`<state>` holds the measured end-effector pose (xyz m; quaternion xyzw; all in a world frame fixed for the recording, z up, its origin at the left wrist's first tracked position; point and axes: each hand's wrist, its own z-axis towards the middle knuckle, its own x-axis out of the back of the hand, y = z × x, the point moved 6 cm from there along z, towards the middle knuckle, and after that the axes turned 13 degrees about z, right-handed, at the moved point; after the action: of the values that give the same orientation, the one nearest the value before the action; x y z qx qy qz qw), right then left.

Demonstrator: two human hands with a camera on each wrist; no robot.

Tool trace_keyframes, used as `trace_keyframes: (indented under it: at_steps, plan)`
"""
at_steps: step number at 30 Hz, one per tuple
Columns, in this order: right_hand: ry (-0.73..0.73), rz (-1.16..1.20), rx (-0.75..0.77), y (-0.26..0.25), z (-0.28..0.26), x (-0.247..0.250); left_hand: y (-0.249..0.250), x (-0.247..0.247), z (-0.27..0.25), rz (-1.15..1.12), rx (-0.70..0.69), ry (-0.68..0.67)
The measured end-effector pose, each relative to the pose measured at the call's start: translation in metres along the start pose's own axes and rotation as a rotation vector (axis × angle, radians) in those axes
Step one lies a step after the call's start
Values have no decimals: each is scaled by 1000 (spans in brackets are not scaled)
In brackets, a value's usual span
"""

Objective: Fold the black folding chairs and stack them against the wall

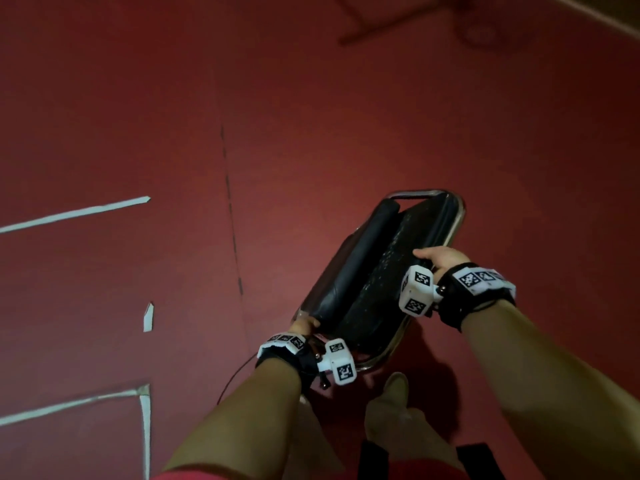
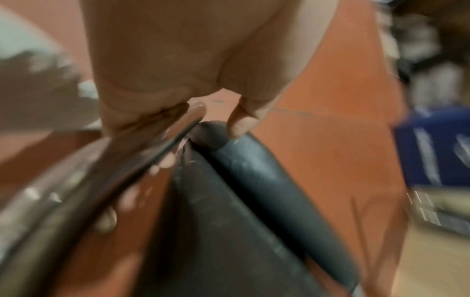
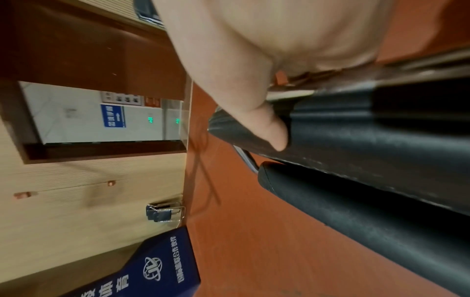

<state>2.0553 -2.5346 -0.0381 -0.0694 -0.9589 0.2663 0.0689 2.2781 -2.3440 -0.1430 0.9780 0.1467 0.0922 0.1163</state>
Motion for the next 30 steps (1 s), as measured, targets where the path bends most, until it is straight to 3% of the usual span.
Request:
trace_keyframes:
  at_steps: [6, 10, 14, 19, 24, 30]
  plan:
    - [150, 20, 264, 5, 42, -22, 33, 72, -1, -12, -75, -50]
    - [231, -32, 384, 1, -41, -64, 80, 114, -11, 47, -108, -89]
    - [216, -72, 386, 2, -56, -76, 144, 118, -24, 114, -195, -169]
    - [180, -105, 349, -2, -48, -63, 236, 90, -44, 321, -369, -167]
    - [157, -79, 299, 2, -34, -35, 320, 13, -83, 680, -642, -126]
    - [168, -59, 264, 6, -23, -4, 351, -104, -129, 1021, -948, -242]
